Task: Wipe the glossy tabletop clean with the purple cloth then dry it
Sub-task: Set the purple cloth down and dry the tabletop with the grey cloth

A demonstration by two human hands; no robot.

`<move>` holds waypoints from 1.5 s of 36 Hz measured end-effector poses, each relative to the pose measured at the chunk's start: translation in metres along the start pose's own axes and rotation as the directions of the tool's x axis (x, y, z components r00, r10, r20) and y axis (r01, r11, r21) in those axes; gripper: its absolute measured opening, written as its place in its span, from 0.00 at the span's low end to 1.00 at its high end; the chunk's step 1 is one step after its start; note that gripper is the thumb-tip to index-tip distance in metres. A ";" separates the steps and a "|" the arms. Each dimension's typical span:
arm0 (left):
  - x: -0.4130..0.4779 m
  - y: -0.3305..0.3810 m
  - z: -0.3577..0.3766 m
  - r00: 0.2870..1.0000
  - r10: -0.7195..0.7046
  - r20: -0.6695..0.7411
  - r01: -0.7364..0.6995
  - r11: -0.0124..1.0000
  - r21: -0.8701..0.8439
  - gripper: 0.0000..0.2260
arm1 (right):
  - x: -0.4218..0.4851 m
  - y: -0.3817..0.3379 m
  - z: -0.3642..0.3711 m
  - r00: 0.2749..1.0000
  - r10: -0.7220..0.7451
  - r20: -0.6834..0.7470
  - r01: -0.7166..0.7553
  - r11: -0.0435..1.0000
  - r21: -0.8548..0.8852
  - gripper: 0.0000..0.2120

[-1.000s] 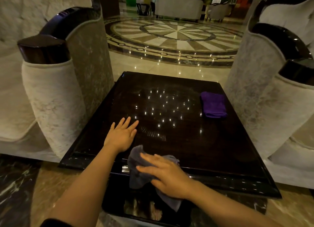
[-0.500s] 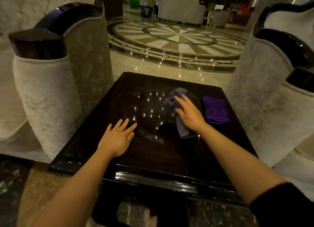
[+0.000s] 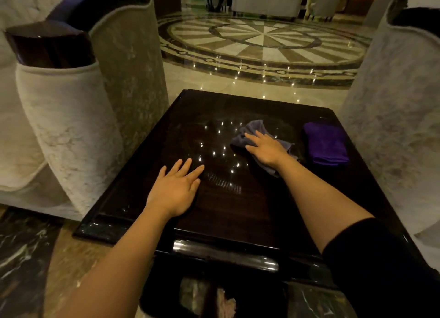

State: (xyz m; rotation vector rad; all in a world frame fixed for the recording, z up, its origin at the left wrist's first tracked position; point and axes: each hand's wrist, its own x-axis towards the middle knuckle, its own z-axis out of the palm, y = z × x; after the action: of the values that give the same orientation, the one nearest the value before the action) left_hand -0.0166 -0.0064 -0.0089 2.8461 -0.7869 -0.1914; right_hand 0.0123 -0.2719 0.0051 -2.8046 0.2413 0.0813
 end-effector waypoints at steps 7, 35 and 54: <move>-0.003 0.003 -0.002 1.000 -0.003 -0.012 0.003 1.000 0.009 0.21 | -0.048 -0.033 0.012 0.962 -0.269 0.044 0.267 0.963 0.043 0.22; 0.000 -0.001 -0.003 0.999 -0.011 0.038 0.009 0.999 0.033 0.21 | -0.217 -0.069 0.020 0.844 -0.536 0.012 0.490 0.781 0.387 0.18; -0.005 0.003 -0.006 0.999 -0.022 0.031 0.021 0.999 0.027 0.21 | -0.174 0.060 -0.033 0.912 0.407 -0.049 -0.410 0.910 -0.058 0.30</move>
State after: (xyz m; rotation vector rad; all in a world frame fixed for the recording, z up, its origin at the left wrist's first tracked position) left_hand -0.0214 -0.0050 -0.0021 2.8839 -0.7705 -0.2302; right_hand -0.1685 -0.3106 0.0318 -2.7757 0.8483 0.1371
